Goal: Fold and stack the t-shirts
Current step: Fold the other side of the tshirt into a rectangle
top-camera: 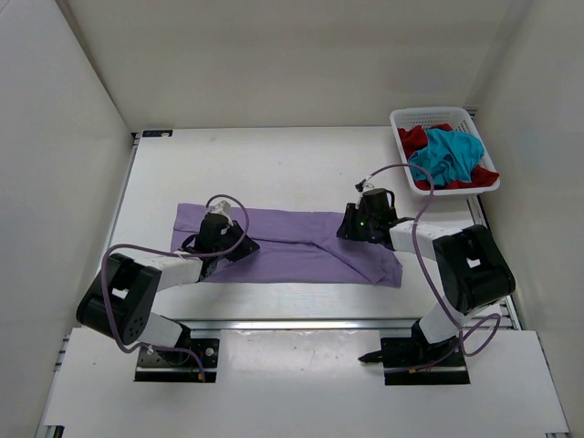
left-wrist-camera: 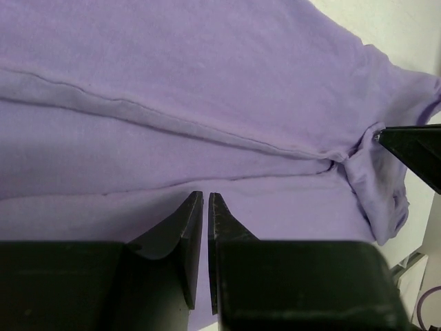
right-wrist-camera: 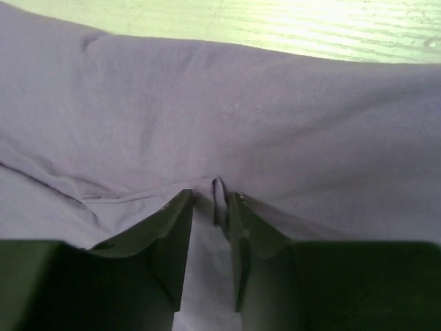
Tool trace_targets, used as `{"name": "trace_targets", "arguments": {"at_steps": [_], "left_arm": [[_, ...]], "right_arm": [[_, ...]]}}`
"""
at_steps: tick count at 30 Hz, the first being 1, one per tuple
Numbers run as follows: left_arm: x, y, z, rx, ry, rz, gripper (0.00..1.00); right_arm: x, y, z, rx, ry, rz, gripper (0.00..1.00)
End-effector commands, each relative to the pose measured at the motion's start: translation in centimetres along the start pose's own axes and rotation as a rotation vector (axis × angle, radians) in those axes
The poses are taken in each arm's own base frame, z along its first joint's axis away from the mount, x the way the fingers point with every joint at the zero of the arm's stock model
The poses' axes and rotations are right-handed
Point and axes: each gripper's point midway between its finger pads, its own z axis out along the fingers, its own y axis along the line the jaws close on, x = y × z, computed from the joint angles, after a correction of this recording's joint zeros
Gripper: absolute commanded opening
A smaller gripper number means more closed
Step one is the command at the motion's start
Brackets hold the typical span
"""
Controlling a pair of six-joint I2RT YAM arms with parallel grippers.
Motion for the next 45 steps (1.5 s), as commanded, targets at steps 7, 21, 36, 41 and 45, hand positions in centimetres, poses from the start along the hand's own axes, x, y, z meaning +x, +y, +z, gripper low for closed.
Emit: {"name": "trace_targets", "arguments": {"at_steps": [7, 21, 36, 41, 45], "left_arm": [[-1.3, -2.2, -1.2, 0.098, -0.062, -0.002, 0.19], [-1.5, -3.6, -0.3, 0.137, -0.046, -0.009, 0.18], [-5.3, -6.6, -0.6, 0.2, -0.101, -0.014, 0.21], [-5.8, -7.8, -0.3, 0.204, -0.117, 0.011, 0.22], [-4.1, -9.1, 1.2, 0.228, -0.05, 0.027, 0.22]], "right_arm": [[-1.3, 1.0, -1.9, 0.033, -0.067, -0.033, 0.07], [5.0, 5.5, -4.7, -0.01, 0.066, -0.098, 0.0], [6.2, 11.6, -8.1, -0.216, 0.124, -0.101, 0.23], [2.8, 7.7, -8.2, -0.135, 0.003, -0.034, 0.13], [5.3, 5.3, -6.5, -0.078, 0.045, 0.011, 0.02]]}}
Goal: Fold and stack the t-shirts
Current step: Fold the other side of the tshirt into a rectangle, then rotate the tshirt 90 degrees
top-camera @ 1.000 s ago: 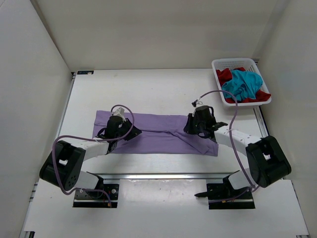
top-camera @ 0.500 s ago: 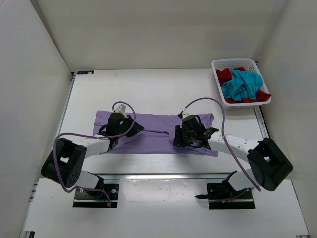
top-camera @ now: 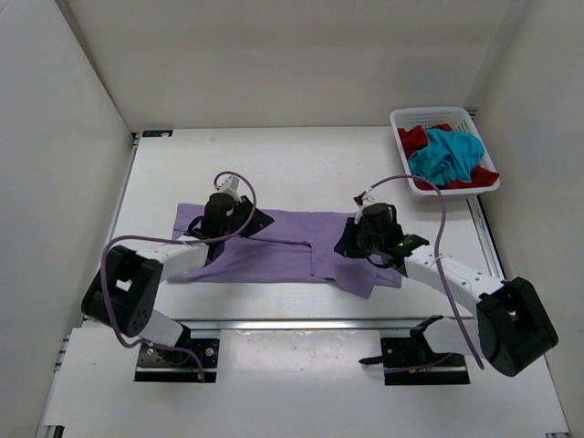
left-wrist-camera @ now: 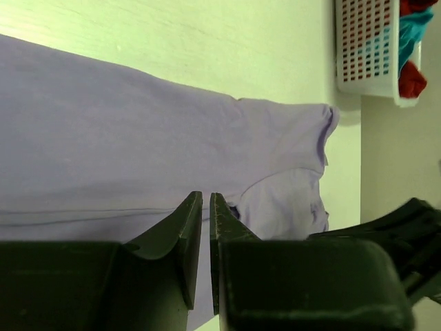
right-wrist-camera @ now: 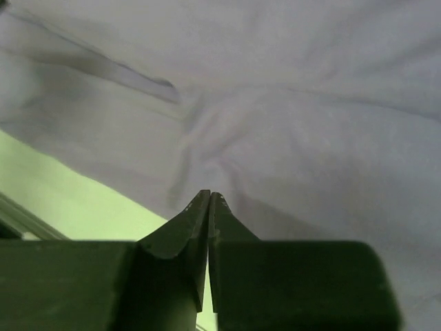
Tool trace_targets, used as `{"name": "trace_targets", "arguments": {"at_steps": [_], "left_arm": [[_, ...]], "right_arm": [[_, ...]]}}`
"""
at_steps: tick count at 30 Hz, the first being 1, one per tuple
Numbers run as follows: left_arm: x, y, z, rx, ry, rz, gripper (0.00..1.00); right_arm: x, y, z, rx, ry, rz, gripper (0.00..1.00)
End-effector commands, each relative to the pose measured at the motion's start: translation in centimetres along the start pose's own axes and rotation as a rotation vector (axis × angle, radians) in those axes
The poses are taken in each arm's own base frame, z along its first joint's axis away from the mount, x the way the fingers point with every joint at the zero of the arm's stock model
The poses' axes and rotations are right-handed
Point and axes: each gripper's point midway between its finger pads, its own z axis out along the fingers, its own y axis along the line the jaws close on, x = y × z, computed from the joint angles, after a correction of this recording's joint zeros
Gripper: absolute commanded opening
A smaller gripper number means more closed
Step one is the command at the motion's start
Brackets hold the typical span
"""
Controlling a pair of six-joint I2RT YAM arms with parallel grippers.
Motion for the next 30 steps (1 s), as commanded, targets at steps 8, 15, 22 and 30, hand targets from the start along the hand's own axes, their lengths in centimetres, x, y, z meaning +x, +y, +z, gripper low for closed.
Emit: {"name": "trace_targets", "arguments": {"at_steps": [8, 15, 22, 30], "left_arm": [[4.6, 3.6, 2.1, -0.021, 0.152, -0.08, 0.19], [6.5, 0.8, 1.2, 0.0, 0.181, 0.034, 0.21], [10.6, -2.0, 0.4, 0.072, 0.243, 0.113, 0.23], [9.7, -0.4, 0.7, 0.057, 0.235, 0.097, 0.21]], "right_arm": [[3.9, -3.7, 1.3, 0.063, 0.085, 0.049, 0.1], [-9.4, -7.9, -1.4, 0.13, -0.289, 0.125, 0.29], [-13.6, -15.1, -2.6, 0.282, -0.429, 0.162, 0.33], [-13.2, -18.5, -0.9, 0.314, -0.358, 0.212, 0.35]]}}
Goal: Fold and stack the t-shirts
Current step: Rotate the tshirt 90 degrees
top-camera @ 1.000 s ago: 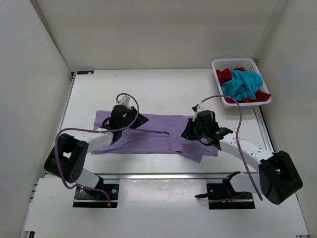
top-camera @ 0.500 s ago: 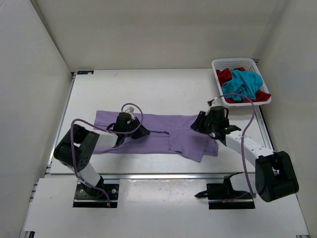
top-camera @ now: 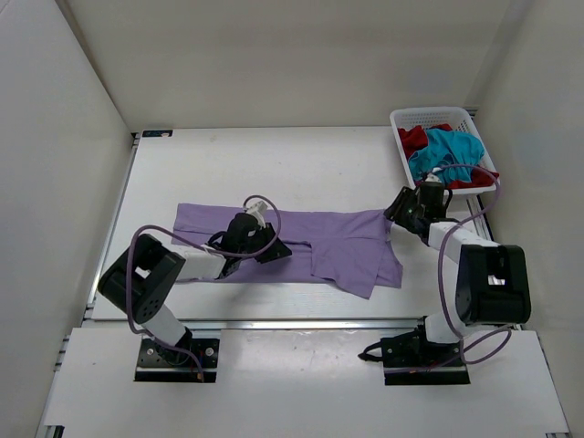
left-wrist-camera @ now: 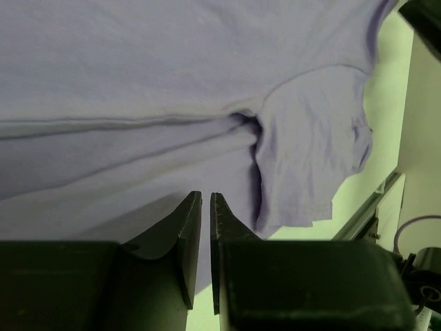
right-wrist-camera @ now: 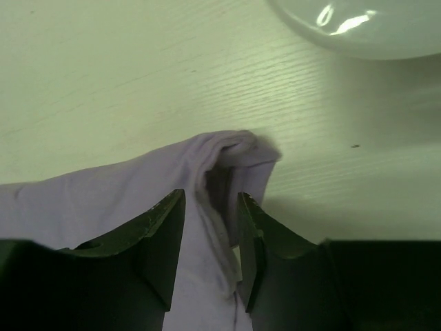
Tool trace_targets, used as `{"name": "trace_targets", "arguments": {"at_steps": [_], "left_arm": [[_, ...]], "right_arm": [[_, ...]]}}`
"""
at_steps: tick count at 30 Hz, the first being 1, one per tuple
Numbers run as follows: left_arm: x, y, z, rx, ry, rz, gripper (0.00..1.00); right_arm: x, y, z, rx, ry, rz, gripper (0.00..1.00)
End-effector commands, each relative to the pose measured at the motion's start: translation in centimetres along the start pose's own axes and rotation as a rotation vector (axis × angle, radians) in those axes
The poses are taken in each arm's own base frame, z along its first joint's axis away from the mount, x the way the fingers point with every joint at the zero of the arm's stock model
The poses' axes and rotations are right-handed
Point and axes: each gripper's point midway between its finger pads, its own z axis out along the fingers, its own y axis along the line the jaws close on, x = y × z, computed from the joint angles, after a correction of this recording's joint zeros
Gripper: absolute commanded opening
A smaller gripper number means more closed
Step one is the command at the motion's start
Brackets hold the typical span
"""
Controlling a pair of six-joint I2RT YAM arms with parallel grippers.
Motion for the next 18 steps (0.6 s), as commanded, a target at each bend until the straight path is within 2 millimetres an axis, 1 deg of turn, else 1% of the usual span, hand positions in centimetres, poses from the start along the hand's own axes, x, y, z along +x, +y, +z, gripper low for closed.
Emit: {"name": "trace_targets", "arguments": {"at_steps": [1, 2, 3, 4, 5, 6, 7, 8, 10, 11, 13, 15, 16, 17, 18], "left_arm": [[-1.7, 0.0, -0.5, 0.017, -0.049, 0.013, 0.23], [-1.6, 0.5, -0.5, 0.011, -0.047, 0.001, 0.22], [-1.9, 0.9, -0.7, 0.016, -0.051, -0.019, 0.22], [-2.3, 1.5, -0.9, 0.012, -0.066, -0.037, 0.22], [-2.2, 1.9, -1.2, 0.011, -0.063, -0.053, 0.22], [-2.5, 2.5, -1.3, 0.003, -0.074, -0.062, 0.22], [-2.6, 3.4, -1.6, -0.007, -0.08, -0.096, 0.22], [-2.6, 4.2, -1.8, -0.019, -0.089, -0.113, 0.22], [-2.4, 5.2, -2.3, -0.023, -0.092, -0.159, 0.22], [-2.2, 6.0, -2.5, -0.034, -0.093, -0.186, 0.22], [-2.0, 6.5, -2.7, -0.033, -0.087, -0.205, 0.21], [-2.0, 7.0, -2.9, -0.043, -0.092, -0.214, 0.21], [-2.1, 7.1, -3.0, -0.043, -0.096, -0.217, 0.2], [-2.1, 7.7, -3.3, -0.057, -0.101, -0.224, 0.21], [-2.1, 7.7, -3.4, -0.059, -0.107, -0.216, 0.21]], "right_arm": [[-2.8, 0.9, 0.9, -0.032, -0.059, -0.033, 0.34], [-2.7, 1.0, 1.1, -0.034, -0.055, -0.036, 0.33], [-2.2, 1.1, 1.5, -0.031, -0.031, -0.042, 0.31], [-2.4, 0.9, 1.9, -0.017, -0.029, -0.03, 0.27], [-2.1, 0.9, 2.1, -0.016, -0.021, -0.031, 0.24], [-2.4, 0.8, 2.1, -0.006, -0.032, -0.033, 0.19], [-2.3, 0.8, 2.1, -0.005, -0.039, -0.022, 0.14], [-2.4, 0.5, 2.1, -0.004, -0.049, -0.01, 0.07], [-2.4, -0.1, 2.1, 0.015, -0.051, 0.009, 0.0], [-2.5, -0.4, 2.2, 0.017, -0.053, 0.014, 0.0], [-3.3, -0.6, 2.3, 0.01, -0.07, 0.03, 0.0], [-3.9, -0.5, 2.5, 0.002, -0.084, 0.042, 0.01], [-4.5, 0.0, 2.8, -0.013, -0.096, 0.028, 0.0], [-4.9, 0.0, 3.0, -0.018, -0.109, 0.026, 0.0], [-5.2, 0.3, 3.3, -0.023, -0.111, 0.018, 0.0]]}}
